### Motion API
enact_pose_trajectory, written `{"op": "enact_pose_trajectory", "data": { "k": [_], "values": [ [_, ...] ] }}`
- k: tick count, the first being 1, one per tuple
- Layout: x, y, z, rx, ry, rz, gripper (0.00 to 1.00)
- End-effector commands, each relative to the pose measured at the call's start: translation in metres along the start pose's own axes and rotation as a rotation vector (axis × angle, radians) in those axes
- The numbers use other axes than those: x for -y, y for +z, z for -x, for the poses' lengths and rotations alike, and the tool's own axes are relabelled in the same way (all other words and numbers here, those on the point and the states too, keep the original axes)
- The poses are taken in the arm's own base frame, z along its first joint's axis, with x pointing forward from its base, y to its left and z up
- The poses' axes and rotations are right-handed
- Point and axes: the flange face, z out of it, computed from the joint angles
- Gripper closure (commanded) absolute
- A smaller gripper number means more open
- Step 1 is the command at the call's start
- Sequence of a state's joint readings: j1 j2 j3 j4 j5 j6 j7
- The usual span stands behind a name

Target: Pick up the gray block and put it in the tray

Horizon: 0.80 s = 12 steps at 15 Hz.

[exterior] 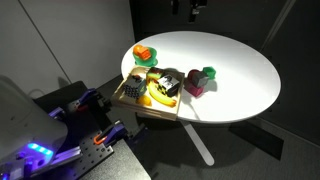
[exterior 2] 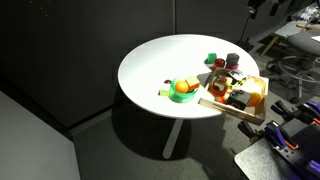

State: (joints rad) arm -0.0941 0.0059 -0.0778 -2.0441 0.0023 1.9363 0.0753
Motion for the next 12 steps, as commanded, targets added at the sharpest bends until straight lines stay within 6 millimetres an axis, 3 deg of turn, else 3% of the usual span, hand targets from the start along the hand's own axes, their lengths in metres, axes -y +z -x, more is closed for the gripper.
{"op": "enact_pose_trajectory", "data": {
  "k": [1,12],
  "values": [
    [0.004,0.000,-0.026,0.021,0.012,0.012,0.00],
    [-0.008,0.023,-0.086,0.000,0.018,0.000,0.00]
  ]
}}
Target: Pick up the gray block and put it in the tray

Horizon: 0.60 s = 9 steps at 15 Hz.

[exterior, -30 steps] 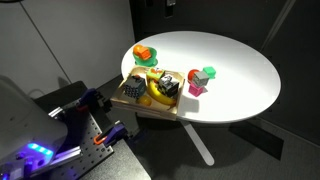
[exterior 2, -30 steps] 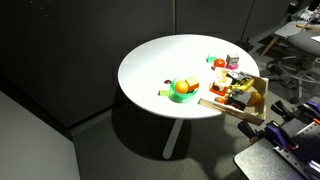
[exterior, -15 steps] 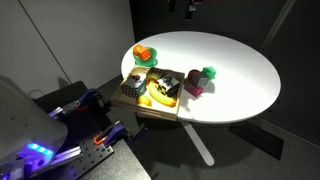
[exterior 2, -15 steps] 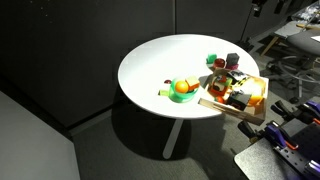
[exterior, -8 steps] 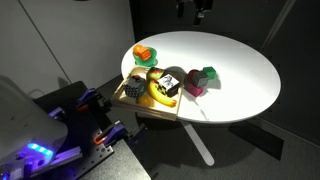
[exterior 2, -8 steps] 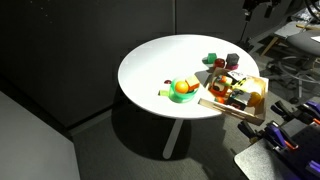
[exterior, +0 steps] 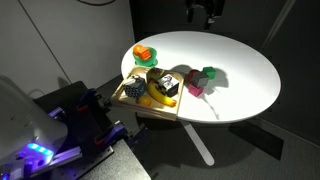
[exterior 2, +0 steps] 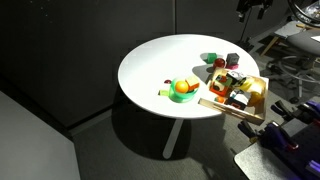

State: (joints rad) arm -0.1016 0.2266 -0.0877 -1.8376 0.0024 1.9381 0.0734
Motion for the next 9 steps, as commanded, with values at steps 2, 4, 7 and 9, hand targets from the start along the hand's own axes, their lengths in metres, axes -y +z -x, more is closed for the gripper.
{"op": "enact_pose_trajectory", "data": {
  "k": [2,4,7,9],
  "values": [
    [-0.006,0.003,-0.026,-0.005,0.009,-0.015,0.00],
    [-0.005,0.002,-0.029,0.013,0.013,-0.019,0.00],
    [-0.001,0.007,-0.023,0.013,0.012,-0.008,0.00],
    [0.002,0.001,-0.023,0.018,0.008,-0.016,0.00]
  ]
}}
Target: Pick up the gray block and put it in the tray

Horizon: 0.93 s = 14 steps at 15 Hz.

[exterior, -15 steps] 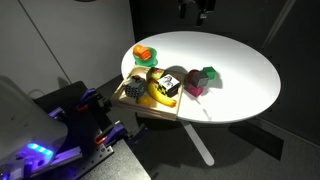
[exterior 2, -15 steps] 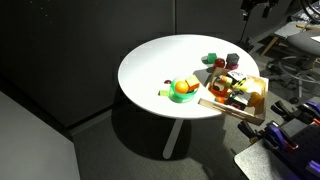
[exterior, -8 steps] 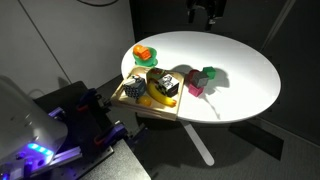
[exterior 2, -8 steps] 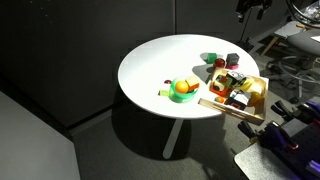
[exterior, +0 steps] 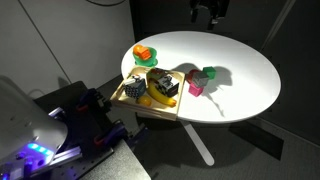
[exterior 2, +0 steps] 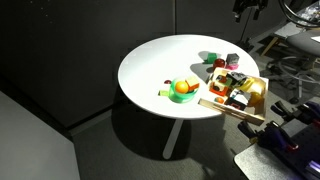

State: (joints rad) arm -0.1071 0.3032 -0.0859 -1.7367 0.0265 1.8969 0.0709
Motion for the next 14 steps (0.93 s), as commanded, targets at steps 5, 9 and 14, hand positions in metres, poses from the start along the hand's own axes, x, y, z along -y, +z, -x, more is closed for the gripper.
{"op": "enact_pose_trajectory", "data": {
  "k": [5,9,14],
  "values": [
    [0.000,-0.001,-0.003,0.002,0.009,0.000,0.00],
    [-0.006,0.013,-0.014,0.012,0.030,-0.006,0.00],
    [-0.011,0.038,-0.031,-0.021,0.033,-0.022,0.00]
  ]
}}
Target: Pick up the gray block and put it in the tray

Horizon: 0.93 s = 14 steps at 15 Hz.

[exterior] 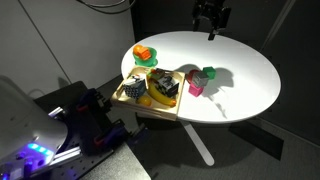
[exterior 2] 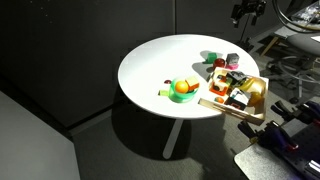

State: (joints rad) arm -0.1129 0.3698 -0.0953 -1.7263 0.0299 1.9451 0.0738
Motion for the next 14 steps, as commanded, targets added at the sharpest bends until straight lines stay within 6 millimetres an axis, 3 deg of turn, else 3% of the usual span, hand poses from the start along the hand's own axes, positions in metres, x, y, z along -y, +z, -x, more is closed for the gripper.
{"op": "enact_pose_trajectory", "data": {
  "k": [1,14],
  "values": [
    [-0.003,0.012,-0.019,-0.040,0.019,-0.024,0.00],
    [-0.027,0.104,-0.051,-0.029,0.135,0.042,0.00]
  ]
}}
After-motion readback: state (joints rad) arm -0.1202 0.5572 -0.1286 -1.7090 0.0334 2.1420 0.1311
